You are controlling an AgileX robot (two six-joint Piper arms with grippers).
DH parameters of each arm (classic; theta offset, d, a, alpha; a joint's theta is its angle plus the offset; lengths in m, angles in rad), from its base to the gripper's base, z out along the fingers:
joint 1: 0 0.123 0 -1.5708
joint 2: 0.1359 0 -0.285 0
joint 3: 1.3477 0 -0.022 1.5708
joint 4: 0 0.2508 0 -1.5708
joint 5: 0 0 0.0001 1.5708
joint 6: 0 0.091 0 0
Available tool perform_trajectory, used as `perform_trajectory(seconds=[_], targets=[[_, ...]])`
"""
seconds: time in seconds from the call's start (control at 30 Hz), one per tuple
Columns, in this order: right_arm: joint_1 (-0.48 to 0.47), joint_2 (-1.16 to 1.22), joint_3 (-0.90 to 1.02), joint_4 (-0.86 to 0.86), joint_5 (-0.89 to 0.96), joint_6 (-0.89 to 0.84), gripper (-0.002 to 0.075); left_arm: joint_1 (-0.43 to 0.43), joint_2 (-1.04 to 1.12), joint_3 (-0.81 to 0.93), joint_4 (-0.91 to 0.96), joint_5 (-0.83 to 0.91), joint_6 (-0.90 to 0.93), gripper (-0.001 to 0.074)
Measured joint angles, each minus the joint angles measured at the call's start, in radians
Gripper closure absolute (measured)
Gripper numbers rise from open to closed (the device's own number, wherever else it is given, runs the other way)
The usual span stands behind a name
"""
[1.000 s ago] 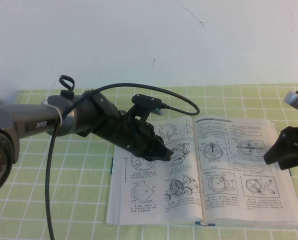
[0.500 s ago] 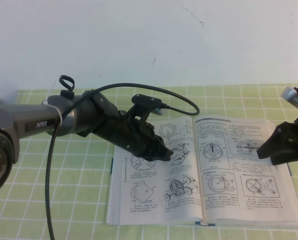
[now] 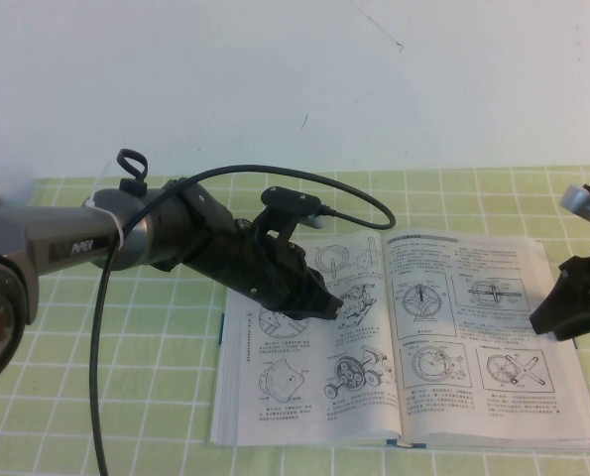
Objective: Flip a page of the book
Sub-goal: Open the closed book
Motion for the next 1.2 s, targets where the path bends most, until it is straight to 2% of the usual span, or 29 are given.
perform_trajectory(seconds=[0.13,0.6,1.2], targets=[[0.000,0.000,0.000,0.008,-0.007,0.000,0.0424,0.000,0.000,0.000,0.000,0.000,0.001,0.0738],[0.000,0.000,0.000,-0.059,0.006,0.035,0.0450,0.000,0.000,0.000,0.000,0.000,0.020,0.0738],[-0.004,0.031,0.000,0.024,0.007,0.012,0.0459,0.000,0.000,0.000,0.000,0.000,0.022,0.0738]])
